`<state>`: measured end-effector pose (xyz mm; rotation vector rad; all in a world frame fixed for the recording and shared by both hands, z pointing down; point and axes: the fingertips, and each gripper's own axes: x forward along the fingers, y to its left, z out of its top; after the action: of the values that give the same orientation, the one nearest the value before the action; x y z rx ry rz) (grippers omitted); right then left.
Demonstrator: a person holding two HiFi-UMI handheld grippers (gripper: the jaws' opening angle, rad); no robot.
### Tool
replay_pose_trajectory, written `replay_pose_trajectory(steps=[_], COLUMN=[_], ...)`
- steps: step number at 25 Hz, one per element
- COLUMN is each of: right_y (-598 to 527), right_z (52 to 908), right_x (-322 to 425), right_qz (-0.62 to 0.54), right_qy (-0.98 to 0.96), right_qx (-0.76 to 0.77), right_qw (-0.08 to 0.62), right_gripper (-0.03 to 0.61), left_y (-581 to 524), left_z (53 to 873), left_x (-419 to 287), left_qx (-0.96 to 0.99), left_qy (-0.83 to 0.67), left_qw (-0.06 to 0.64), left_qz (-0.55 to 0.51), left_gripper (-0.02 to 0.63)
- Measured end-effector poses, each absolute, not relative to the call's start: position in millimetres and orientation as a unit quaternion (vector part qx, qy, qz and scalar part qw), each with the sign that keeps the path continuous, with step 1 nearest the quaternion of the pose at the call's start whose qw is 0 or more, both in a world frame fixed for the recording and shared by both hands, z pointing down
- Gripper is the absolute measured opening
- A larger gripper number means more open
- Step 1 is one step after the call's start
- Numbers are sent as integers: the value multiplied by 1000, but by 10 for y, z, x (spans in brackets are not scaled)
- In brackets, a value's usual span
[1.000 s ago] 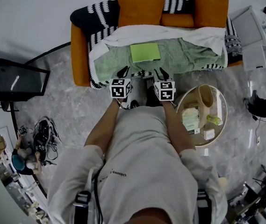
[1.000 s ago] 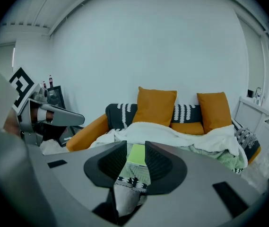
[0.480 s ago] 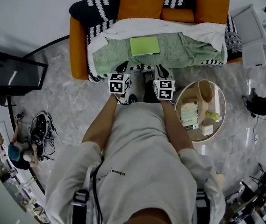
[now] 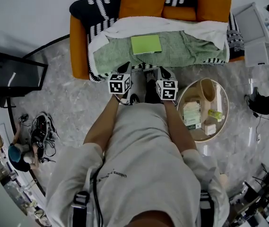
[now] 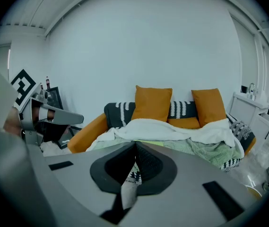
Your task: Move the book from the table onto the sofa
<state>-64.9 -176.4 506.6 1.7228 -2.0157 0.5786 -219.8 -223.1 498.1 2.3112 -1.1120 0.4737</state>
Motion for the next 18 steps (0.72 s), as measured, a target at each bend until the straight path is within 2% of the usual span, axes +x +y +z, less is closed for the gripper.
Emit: replay_pose_trajectory(steps=[18], right_y=[-1850], right_z=[5037], right_x=[-656], right_qz=[205], right_qy=[-728], right_qx=[614], right_qw=[225], right_gripper=[6], left_y=[-2301], left_z=[4979], left_x=[-2232], left_qx=[853], left_qy=[-415], left_qw=[262], left_qz=[180], left_gripper=[9])
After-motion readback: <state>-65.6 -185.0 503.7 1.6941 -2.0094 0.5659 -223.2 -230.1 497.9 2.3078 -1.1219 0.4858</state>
